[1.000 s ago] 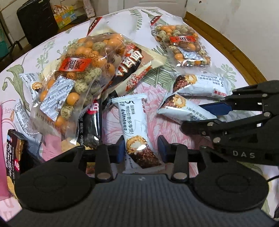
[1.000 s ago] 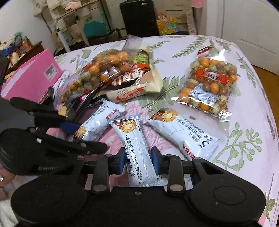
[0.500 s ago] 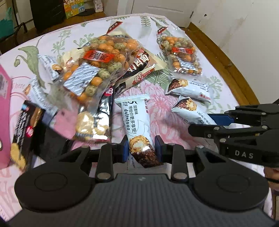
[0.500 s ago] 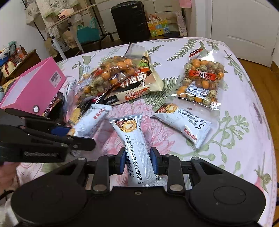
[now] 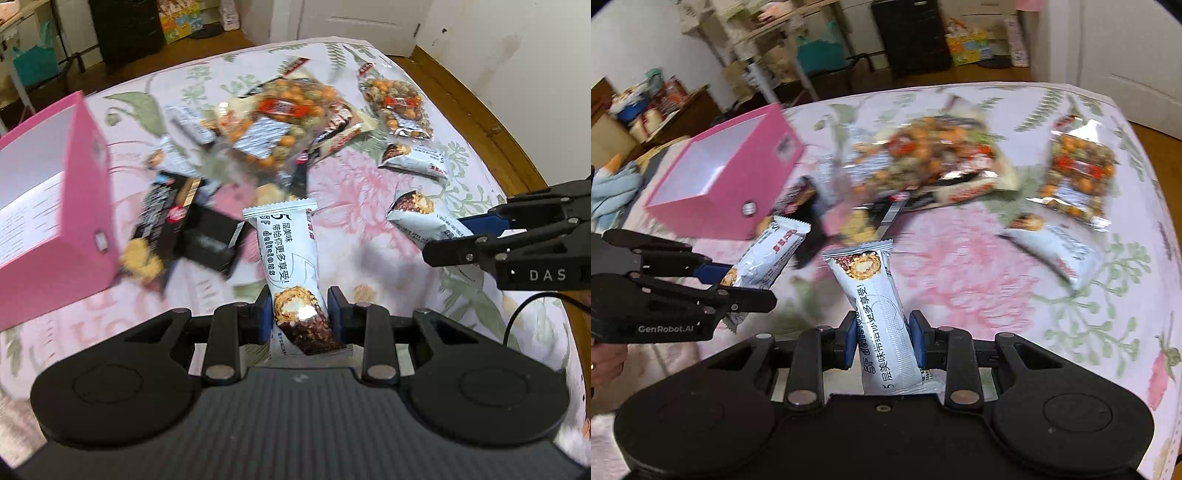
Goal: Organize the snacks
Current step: 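Carry both white bars into the pink box while both tools open to release them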
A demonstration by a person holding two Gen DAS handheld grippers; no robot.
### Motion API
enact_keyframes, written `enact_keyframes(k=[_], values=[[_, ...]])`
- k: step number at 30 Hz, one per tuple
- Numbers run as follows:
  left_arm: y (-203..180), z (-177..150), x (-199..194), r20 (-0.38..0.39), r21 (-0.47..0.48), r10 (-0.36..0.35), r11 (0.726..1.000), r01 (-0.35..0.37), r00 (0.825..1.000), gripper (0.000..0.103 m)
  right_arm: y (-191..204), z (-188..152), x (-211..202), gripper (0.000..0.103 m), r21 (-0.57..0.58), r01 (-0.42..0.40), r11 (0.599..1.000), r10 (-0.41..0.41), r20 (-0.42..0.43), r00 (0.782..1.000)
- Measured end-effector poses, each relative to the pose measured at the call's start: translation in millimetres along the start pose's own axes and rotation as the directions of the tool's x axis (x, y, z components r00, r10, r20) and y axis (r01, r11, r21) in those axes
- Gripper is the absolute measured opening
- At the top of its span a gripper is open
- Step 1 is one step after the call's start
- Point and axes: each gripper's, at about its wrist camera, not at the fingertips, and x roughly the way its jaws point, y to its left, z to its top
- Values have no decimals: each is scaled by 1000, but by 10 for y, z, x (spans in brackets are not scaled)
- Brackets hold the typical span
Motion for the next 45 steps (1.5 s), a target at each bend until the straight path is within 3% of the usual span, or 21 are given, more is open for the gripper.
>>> enact_keyframes(k=[11,15,19,23,26,29,32,37,41,45], values=[[618,-238,-711,21,-50,54,997,-53,998,29,981,431,-45,35,-202,-105,974,94,-62,994],[940,-212,-917,71,-92,79,993,-72,994,29,1282,727,5,35,-283,-133,950,130,-29,991],[1290,-99,-1052,138,-155,128,982,-107,982,29,1472,1111,117,35,-295,-209,932,221,8,975],[1638,58,-1080,196,-207,192,967,-150,962,29,1688,1442,387,35,-305,-245,920,258,3,966],[1909,201,-978,201,-245,231,953,-180,952,29,1894,1640,636,35,-357,-223,907,241,4,971],[2235,334,-778,172,-300,262,932,-202,950,29,2090,1841,913,34,-423,-189,886,205,-8,979],[2564,441,-528,138,-389,246,904,-176,959,29,2241,2084,1259,34,-477,-156,865,157,-39,987],[3004,474,-49,49,-547,202,825,-142,978,29,2414,2299,1827,34,-610,-79,789,48,-68,997],[3222,431,274,4,-631,141,768,-107,990,29,2409,2375,2110,34,-654,-81,752,17,-103,995],[3336,468,484,-8,-697,72,715,-57,997,30,2468,2306,2319,34,-727,-58,684,-40,-117,992]])
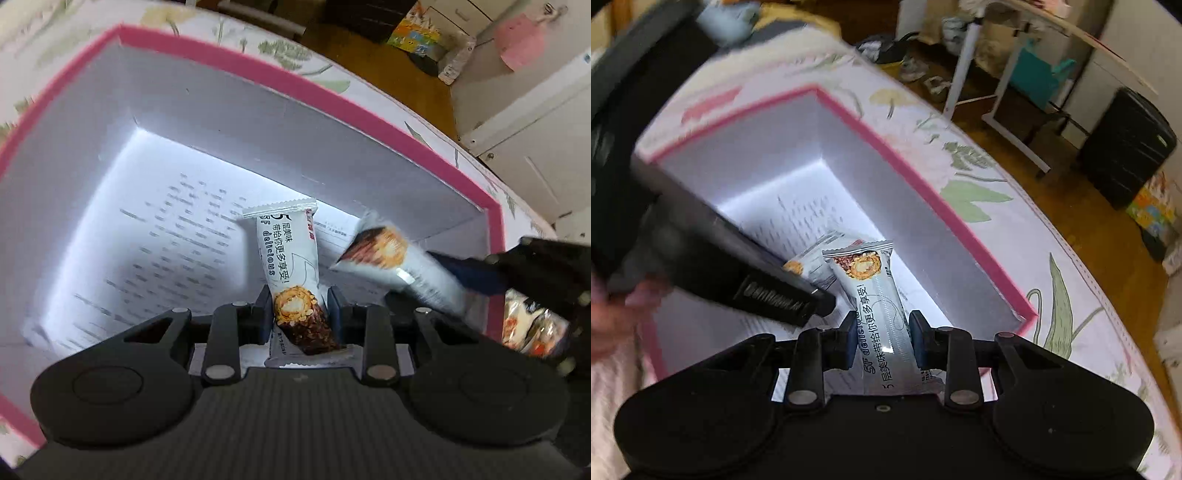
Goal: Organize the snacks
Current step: 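Carry both white bars into the pink box while both tools open to release them, then grasp the black-and-yellow cracker pack with the left tool while the right tool grips its other end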
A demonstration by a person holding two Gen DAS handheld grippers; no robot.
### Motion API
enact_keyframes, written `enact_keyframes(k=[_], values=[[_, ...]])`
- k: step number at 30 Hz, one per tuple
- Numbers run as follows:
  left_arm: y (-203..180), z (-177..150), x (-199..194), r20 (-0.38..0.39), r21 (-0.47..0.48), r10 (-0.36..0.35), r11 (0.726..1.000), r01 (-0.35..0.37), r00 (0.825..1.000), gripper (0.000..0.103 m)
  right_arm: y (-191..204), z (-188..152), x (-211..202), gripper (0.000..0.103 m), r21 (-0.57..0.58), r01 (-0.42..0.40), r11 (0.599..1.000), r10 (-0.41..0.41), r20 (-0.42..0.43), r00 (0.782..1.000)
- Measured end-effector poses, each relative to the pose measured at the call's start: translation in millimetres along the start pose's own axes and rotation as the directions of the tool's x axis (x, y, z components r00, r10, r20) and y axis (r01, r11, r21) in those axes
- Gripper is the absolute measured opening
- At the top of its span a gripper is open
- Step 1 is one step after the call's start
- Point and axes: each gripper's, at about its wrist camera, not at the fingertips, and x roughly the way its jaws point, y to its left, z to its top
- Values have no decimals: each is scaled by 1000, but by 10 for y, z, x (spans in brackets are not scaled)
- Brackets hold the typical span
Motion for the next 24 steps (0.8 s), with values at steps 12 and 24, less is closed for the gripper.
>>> enact_keyframes(k=[12,24], values=[[-267,-98,-90,7,47,-20,999,19,1000,44,223,-142,-260,47,-157,102,982,-94,59,994],[-619,-563,-1275,139,297,-64,955,20,988,50,202,-707,-1760,65,-53,34,998,-25,162,986]])
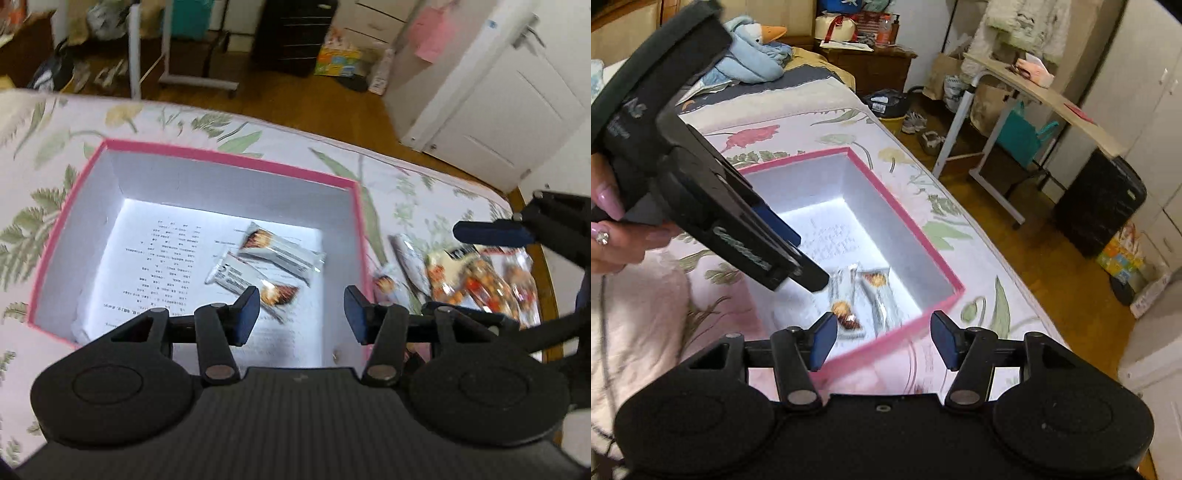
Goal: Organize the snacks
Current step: 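Grasp the black-and-yellow cracker pack with the left tool while the right tool grips its other end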
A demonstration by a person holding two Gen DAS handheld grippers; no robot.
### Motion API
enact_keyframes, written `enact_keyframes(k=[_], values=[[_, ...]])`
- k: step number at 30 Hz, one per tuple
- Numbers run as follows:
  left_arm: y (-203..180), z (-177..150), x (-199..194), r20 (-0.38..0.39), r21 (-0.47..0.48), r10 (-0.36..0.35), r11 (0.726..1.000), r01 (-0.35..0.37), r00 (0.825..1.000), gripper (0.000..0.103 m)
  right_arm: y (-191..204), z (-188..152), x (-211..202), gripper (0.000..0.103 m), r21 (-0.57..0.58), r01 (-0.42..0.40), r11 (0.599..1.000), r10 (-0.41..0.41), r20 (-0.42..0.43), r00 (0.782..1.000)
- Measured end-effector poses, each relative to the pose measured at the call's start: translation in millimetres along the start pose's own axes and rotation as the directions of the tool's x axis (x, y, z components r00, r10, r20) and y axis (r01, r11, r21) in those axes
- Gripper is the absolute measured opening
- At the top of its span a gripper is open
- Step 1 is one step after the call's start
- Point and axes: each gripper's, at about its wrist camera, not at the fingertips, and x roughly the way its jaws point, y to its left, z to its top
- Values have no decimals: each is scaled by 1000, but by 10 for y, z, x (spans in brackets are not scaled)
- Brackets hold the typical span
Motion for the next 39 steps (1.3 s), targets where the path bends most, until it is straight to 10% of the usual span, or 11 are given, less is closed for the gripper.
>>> enact_keyframes(k=[3,11,21,25,39], values=[[-235,-97,-211,5,76,6,997,-6,1000,50,-57,-130,-136,75,35,-105,994,107,-73,992],[-701,-442,-451,46,135,-40,990,34,998,58,-264,-435,-252,76,134,-63,989,82,-144,986],[-673,-945,29,65,-41,-39,998,42,997,56,-505,-907,188,67,343,-92,935,92,17,996],[-674,-1152,299,74,-75,9,997,-3,997,56,-563,-1094,572,47,403,-144,904,160,-5,987],[-352,-1394,1100,4,-285,11,958,-10,1000,55,-671,-1313,1244,47,470,-148,870,187,-35,982]])
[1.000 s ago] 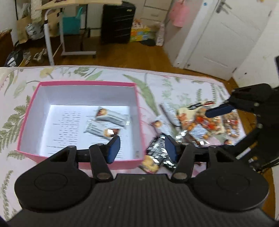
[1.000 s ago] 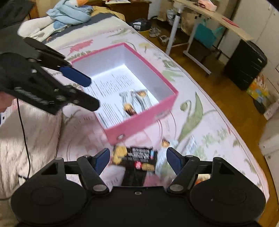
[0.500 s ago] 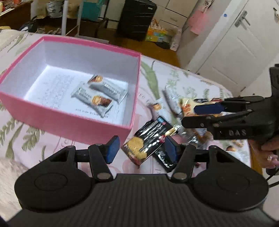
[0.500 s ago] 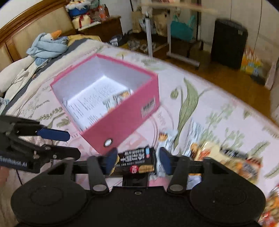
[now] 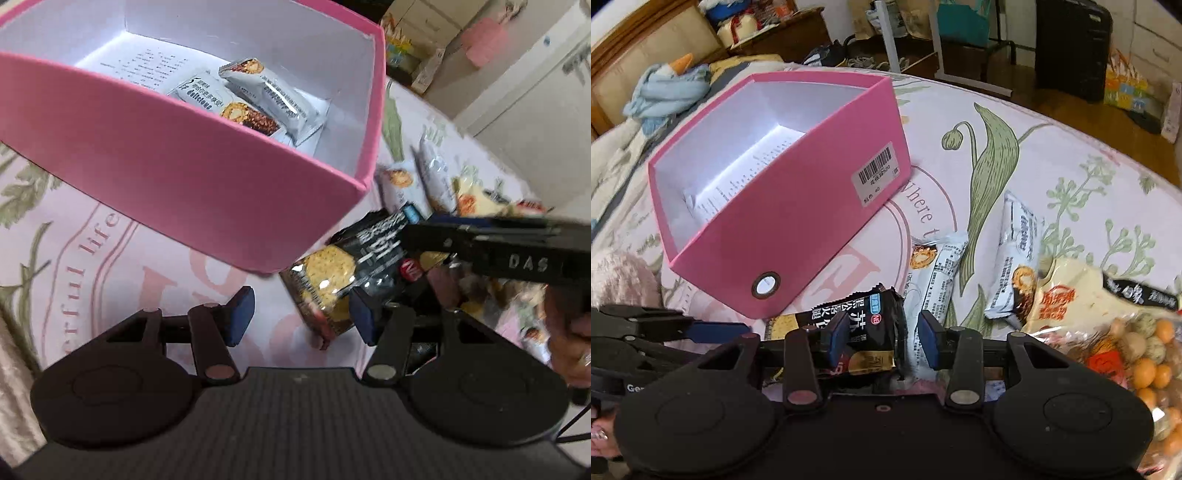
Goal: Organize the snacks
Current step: 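Grasp the black-and-yellow cracker pack with the left tool while the right tool grips its other end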
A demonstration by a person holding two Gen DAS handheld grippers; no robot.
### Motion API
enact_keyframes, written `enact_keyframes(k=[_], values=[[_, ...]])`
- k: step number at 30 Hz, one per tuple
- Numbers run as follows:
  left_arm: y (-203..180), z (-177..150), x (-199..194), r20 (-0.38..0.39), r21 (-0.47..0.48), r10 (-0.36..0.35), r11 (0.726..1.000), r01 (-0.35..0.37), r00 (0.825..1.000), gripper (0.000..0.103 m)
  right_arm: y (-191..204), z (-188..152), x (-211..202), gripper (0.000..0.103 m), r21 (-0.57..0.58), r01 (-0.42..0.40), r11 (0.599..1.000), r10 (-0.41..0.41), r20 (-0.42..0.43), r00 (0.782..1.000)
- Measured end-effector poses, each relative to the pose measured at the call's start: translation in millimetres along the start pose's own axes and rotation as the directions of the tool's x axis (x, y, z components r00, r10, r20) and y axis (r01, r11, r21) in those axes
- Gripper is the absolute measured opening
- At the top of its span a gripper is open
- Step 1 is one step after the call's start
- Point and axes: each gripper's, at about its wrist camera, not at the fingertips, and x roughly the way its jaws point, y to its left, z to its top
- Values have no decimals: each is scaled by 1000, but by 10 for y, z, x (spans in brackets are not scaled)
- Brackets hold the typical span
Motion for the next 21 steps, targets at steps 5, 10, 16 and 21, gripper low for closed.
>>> enact_keyframes(k=[5,10,16,21], values=[[-8,-29,56,8,-36,-54,998,55,998,52,-28,-31,-4,45,37,-11,999,11,0,1000],[-65,-60,84,0,-37,-98,995,98,995,46,-27,-44,-26,41,68,-5,998,6,-20,1000],[-25,-35,91,-26,-79,-151,986,149,988,47,12,-47,-58,41,99,26,995,-20,-62,998],[-46,-57,80,-40,-88,-168,983,164,985,50,142,-95,-101,42,72,74,995,-67,-99,993]])
